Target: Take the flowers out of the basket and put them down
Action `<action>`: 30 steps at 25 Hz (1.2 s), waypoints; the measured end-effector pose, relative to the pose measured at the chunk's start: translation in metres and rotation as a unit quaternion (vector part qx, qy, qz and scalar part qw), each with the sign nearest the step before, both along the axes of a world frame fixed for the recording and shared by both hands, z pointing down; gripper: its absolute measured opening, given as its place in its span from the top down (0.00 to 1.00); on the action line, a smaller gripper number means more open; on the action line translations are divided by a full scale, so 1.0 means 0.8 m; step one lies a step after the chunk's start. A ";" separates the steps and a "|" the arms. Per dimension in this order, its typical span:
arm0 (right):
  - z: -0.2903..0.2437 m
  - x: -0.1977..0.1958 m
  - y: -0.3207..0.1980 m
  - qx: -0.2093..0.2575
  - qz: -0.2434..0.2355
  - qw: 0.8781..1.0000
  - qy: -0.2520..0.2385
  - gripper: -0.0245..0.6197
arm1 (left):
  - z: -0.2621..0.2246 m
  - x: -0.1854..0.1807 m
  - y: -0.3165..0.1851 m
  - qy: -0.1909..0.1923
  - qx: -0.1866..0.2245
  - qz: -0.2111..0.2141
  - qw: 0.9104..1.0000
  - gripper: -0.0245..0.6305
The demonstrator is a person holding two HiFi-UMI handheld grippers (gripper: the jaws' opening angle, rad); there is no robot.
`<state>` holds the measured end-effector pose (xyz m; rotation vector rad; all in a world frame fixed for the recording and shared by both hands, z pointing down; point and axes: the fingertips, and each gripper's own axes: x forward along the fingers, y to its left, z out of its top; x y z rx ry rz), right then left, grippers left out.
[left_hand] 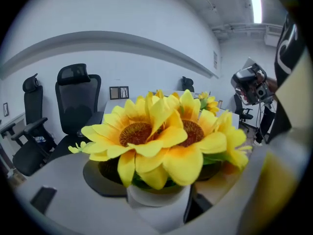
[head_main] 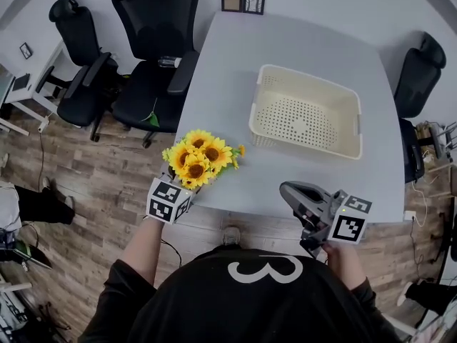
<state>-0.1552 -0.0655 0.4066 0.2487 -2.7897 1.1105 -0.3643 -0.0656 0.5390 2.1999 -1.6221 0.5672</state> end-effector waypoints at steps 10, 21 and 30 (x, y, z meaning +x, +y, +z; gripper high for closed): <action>0.003 0.026 0.018 -0.012 -0.003 1.000 -0.003 0.95 | -0.003 -0.011 0.034 0.018 -0.015 -0.040 0.999 0.41; -0.012 0.040 0.044 0.066 -0.030 0.997 0.009 0.95 | -0.030 -0.016 0.082 0.065 0.012 -0.097 0.993 0.40; -0.020 0.062 0.092 0.082 -0.071 0.994 0.001 0.95 | -0.100 0.051 0.142 0.080 0.067 -0.079 0.991 0.40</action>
